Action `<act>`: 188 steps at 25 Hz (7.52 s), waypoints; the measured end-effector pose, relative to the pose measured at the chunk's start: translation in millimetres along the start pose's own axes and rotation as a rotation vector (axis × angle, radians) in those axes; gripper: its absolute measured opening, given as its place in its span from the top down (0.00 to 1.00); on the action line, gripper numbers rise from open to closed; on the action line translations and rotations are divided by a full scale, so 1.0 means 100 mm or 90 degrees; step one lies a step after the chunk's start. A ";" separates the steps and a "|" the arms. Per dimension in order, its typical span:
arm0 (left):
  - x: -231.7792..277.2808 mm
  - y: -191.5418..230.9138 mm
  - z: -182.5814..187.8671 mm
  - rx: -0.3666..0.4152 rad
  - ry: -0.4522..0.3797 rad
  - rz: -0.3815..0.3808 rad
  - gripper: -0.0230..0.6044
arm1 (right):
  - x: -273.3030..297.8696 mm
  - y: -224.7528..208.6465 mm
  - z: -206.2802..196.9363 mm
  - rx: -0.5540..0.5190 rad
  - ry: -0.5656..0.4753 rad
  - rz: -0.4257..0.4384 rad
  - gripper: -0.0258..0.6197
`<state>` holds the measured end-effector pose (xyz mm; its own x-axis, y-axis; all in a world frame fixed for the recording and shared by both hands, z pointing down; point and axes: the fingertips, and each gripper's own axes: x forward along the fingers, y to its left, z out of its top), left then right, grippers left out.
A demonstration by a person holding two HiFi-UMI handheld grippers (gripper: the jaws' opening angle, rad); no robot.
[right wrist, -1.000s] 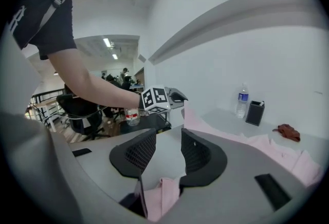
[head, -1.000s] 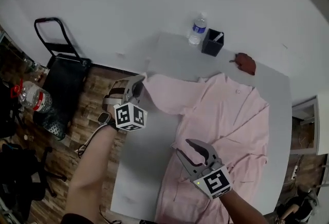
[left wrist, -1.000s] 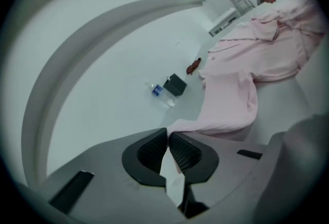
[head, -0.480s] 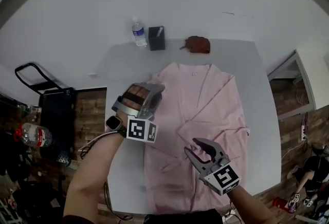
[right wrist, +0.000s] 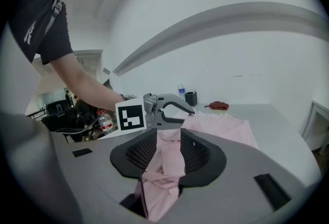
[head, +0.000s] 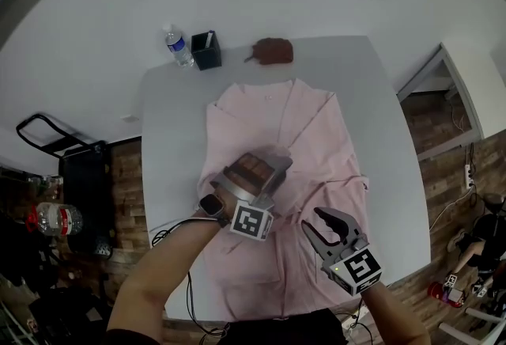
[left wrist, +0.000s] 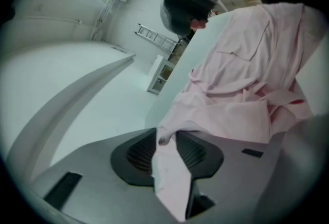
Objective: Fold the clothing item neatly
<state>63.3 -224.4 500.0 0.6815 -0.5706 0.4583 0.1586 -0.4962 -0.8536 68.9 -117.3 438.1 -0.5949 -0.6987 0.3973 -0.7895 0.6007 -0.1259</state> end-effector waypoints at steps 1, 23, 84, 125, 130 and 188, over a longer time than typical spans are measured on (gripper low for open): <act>0.04 -0.16 0.04 0.004 0.001 -0.035 0.73 | -0.02 -0.02 -0.04 0.002 0.004 0.000 0.73; -2.11 -0.99 0.29 -0.584 0.102 0.064 0.95 | -0.63 0.55 -0.63 0.077 0.053 -0.033 0.73; -2.24 -1.96 1.30 -0.897 0.126 0.145 0.95 | 0.91 -1.58 -1.11 0.120 0.197 -0.255 0.91; -2.93 -4.35 0.75 -1.118 0.149 0.008 0.52 | -2.18 0.03 -3.99 0.130 0.239 0.042 0.56; -2.99 -4.26 0.85 -1.139 0.109 -0.024 0.95 | -2.24 0.17 -3.89 0.136 0.224 0.067 0.92; -2.53 -1.28 -0.10 -1.142 -0.024 0.024 0.95 | -1.61 -0.73 -0.84 0.288 0.026 0.058 0.92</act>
<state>-136.8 -23.1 496.0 0.6844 -0.5961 0.4199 -0.7283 -0.5314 0.4328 235.4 -15.6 459.7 -0.6656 -0.6294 0.4010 -0.7262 0.4223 -0.5425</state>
